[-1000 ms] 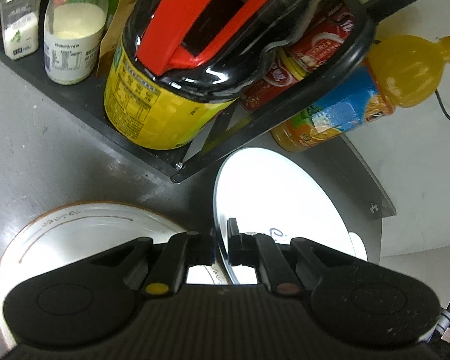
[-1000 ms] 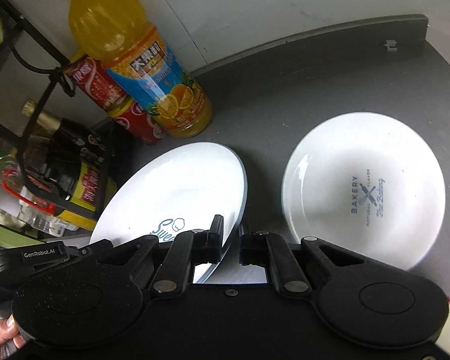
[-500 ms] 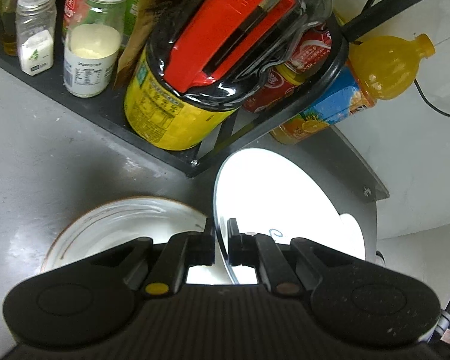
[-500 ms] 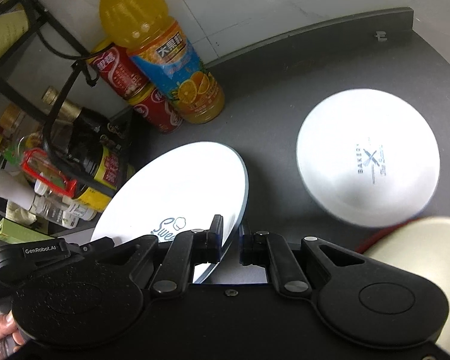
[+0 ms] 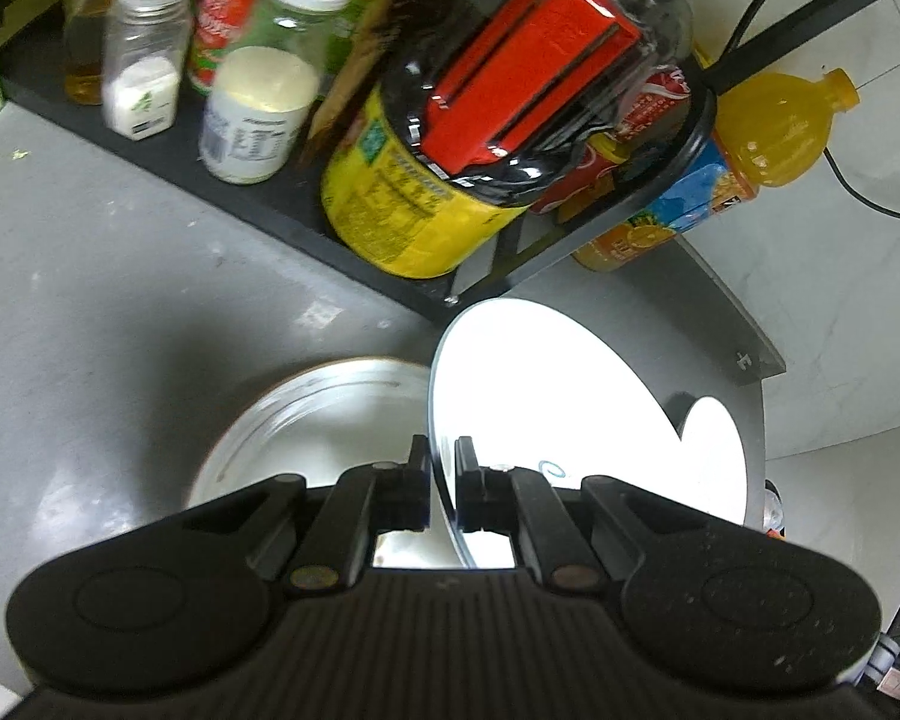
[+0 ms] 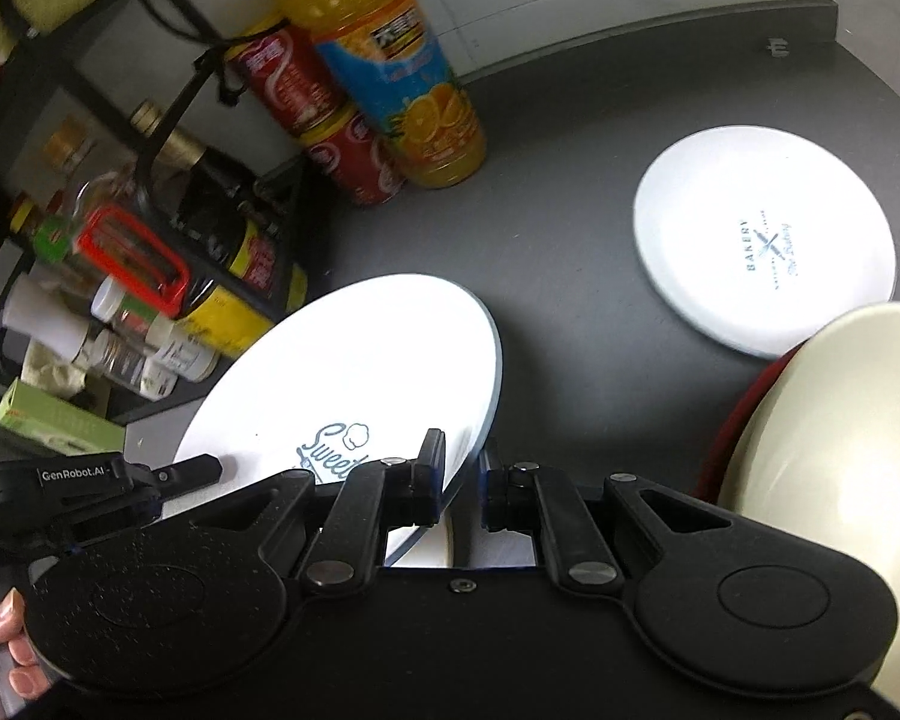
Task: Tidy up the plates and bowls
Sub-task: 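Lift the 'Sweet' plate with both tools and carry it over the gold-rimmed plate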
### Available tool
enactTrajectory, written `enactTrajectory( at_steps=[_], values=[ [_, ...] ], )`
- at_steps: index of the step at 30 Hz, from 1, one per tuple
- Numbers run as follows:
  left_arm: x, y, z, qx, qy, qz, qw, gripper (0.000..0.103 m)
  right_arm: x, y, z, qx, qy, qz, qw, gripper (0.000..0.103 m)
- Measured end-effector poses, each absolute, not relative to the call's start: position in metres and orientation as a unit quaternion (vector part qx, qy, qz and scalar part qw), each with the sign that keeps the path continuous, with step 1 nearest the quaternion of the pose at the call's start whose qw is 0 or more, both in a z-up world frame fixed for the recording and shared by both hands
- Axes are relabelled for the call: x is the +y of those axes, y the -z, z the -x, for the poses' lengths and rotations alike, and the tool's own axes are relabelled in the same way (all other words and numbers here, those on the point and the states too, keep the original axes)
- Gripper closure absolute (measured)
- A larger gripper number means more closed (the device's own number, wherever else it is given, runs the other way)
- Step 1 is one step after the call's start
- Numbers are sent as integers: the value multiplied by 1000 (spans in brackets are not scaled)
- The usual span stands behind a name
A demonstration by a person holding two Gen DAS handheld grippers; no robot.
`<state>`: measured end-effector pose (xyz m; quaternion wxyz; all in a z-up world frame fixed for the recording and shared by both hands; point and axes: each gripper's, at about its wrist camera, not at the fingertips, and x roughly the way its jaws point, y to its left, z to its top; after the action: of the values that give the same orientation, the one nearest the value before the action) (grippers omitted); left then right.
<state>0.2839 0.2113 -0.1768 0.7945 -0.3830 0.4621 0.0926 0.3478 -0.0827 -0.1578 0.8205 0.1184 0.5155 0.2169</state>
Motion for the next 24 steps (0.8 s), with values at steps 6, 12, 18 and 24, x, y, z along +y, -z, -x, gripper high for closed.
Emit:
enactTrajectory(
  at_steps=[6,12,18,24],
  values=[
    [222,176,-263,455,-98,386,796,98,-73,159,-332,512,-226,-109,822,92],
    [228,177,-244,458,-104,385,794,98,-65,165,-316,516,-229,-104,819,92],
    [236,186,-226,465,-104,388,789,98,-62,172,-305,520,-226,-102,817,92],
    [239,194,-217,469,-104,388,786,98,-62,174,-299,522,-221,-93,818,92]
  ],
)
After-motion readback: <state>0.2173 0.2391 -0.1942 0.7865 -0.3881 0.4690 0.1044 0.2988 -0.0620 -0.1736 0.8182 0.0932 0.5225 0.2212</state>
